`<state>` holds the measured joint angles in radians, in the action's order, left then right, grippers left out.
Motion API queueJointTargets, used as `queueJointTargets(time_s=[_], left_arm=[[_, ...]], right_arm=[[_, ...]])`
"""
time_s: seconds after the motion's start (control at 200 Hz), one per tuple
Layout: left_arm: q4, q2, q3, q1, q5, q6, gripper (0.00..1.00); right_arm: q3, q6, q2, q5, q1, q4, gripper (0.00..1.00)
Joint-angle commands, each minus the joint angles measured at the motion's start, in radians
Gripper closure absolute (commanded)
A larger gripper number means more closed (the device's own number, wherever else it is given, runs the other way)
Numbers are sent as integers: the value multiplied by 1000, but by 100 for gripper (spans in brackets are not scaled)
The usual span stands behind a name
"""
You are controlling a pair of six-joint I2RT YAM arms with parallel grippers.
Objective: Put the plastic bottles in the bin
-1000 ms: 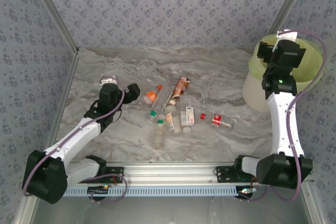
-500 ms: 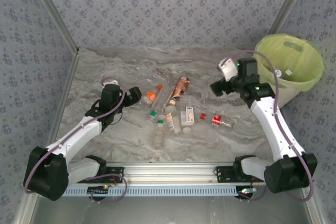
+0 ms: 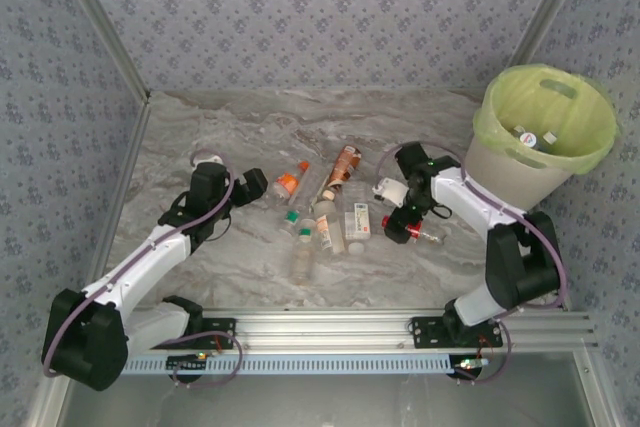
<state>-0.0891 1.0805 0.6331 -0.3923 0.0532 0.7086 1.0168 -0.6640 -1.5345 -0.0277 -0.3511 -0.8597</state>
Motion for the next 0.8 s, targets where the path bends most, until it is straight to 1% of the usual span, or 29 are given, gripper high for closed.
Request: queueJointTargets(time_s=[0.0, 0.325, 0.585, 0.6, 0.64, 0.675, 0.795], left_arm=[[-9, -2, 19, 7, 13, 2, 1], [2, 30, 23, 7, 12, 9, 1], [3, 37, 22, 7, 17, 4, 1], [3, 37, 23, 7, 18, 4, 1], [3, 39, 21, 7, 19, 4, 1], [3, 39, 21, 7, 19, 4, 0], [5, 39, 18, 8, 21, 6, 1]], right_arm=[[-18, -48, -56, 109, -9, -65, 0], [-49, -94, -122, 253, -10, 11, 0], [-75, -111, -127, 255, -29, 50, 2], [-76, -109, -125, 252, -30, 51, 3], [-79, -110, -118, 246, -32, 58, 12], [-82, -111, -114, 244, -33, 67, 18], [-80, -121, -100, 237, -36, 67, 25]])
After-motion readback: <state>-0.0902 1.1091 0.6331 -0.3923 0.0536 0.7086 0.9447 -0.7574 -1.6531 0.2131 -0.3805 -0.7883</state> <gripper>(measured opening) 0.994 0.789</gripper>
